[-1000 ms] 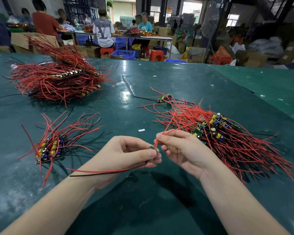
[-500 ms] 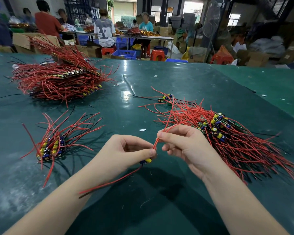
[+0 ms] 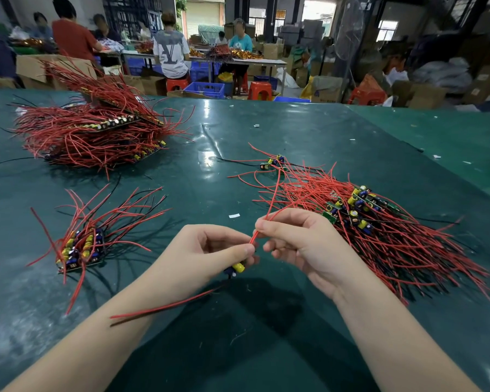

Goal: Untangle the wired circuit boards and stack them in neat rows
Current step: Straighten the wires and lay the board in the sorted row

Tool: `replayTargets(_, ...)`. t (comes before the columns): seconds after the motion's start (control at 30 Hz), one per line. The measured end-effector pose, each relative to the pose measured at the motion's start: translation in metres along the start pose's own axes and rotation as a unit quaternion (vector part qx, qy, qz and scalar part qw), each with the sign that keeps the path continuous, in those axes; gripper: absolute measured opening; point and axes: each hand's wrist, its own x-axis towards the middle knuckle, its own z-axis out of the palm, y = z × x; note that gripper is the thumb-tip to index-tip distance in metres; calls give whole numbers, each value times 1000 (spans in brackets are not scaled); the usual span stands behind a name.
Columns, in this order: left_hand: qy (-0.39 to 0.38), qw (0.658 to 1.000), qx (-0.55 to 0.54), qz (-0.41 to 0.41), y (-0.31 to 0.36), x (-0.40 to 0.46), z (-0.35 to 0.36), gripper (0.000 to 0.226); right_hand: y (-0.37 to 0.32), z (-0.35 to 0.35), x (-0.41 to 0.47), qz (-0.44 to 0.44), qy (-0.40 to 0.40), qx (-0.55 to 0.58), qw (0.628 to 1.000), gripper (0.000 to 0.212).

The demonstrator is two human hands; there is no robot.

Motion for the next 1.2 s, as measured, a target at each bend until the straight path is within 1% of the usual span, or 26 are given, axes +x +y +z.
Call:
replayTargets(0.17,21,1000,7,21,-1,0,1,25,-2,2,-2,14,-17,27,999,10)
replayTargets(0.27,-1,999,13,38,1,-1,0,25,-4,2,-2,36,-34,63,997,5)
replayTargets(0.43,-26,999,-14,42,2,-3,-1,19,-6,2,-1,75,-36,94,992,6)
replayTargets(0.53,-21,999,-14,32,2,-1,1,24,-4,0,-1,57,-26,82,995,6)
replayTargets(0.67,6,1000,10,21,2,1,2,22,-4,-1,-1,13,-25,43,999,17)
replayTargets(0.8,-12,1000,20,13,0,1,0,14,-3,-4,0,-27,-4,28,999,15)
replayTargets(0.9,-29,999,30,14,1,0,-2,18,-2,-4,1,-41,0,23,999,17)
replayTargets(1.03,-49,998,34,0,1,0,-1,19,-2,-4,1,-64,13,-18,998,16)
replayTargets(1.1,-51,998,34,-4,2,1,-1,19,-2,-6,2,-61,11,-18,998,16)
replayTargets(1.2,-55,998,33,-13,3,1,-3,14,-5,-11,1,-29,-24,-9,999,13)
